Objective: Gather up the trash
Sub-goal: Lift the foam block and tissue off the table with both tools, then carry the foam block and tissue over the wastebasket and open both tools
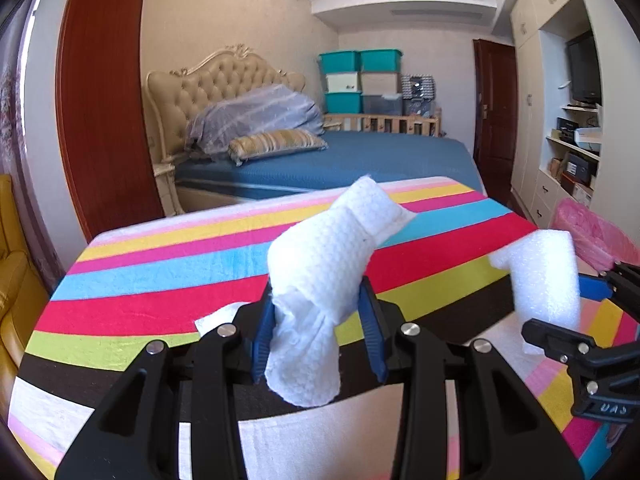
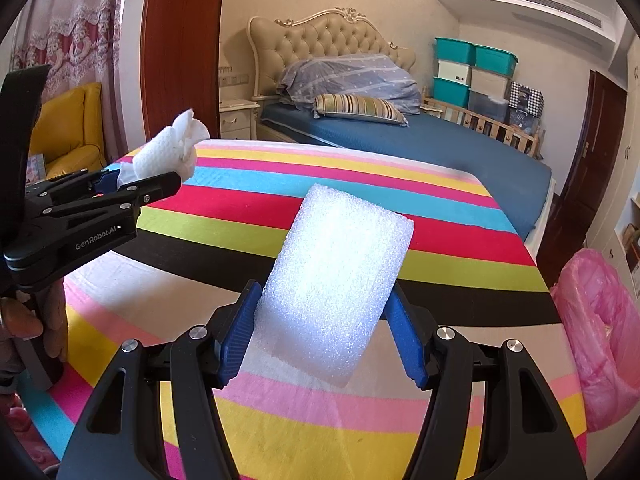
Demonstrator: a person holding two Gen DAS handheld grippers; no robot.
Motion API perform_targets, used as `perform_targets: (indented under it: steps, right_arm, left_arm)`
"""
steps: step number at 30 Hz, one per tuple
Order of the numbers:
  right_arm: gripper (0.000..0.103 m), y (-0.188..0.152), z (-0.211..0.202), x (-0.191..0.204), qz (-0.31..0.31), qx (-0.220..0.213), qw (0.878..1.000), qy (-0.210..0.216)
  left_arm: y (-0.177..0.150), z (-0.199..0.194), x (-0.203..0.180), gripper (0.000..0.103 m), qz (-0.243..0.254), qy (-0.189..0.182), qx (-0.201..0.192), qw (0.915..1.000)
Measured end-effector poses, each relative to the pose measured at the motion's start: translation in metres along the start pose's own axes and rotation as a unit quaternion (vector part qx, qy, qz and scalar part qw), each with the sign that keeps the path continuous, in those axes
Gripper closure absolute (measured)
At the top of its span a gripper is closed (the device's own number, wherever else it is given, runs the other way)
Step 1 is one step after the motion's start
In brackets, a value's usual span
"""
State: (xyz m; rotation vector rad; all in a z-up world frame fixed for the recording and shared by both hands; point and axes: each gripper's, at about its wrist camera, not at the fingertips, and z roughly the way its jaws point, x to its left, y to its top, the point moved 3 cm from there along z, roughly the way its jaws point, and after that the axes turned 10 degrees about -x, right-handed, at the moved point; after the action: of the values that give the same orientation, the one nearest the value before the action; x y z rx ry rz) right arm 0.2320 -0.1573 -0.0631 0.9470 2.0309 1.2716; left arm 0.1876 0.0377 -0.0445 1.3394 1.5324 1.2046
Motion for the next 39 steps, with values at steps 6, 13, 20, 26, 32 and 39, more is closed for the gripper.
perform_targets:
  steps: [6, 13, 20, 26, 32, 39]
  right_arm:
    - [0.043, 0.0, -0.024, 0.001, -0.004, -0.02, 1.0, 0.002]
    - [0.043, -0.002, -0.056, -0.003, -0.018, -0.04, 0.999, -0.006]
    - [0.043, -0.007, -0.08, -0.017, -0.012, -0.053, 0.998, -0.014]
    - [0.043, -0.011, -0.096, -0.042, 0.003, -0.063, 0.998, -0.03]
    - [0.043, -0.019, -0.111, -0.073, 0.025, -0.068, 0.996, -0.052]
    - [0.043, -0.03, -0.132, -0.108, 0.049, -0.078, 0.992, -0.086]
  left_arm:
    - [-0.009, -0.027, -0.01, 0.065, 0.003, -0.025, -0.005, 0.9997]
    - [-0.017, -0.047, -0.022, 0.065, 0.009, -0.046, -0.002, 0.9989]
    - [-0.02, -0.058, -0.045, 0.064, 0.028, -0.075, 0.006, 0.9967]
    - [-0.016, -0.061, -0.067, 0.063, 0.047, -0.099, 0.009, 0.9939]
    - [-0.009, -0.062, -0.096, 0.063, 0.073, -0.127, 0.011, 0.9891]
    - [0.003, -0.059, -0.131, 0.063, 0.087, -0.165, 0.017, 0.9823]
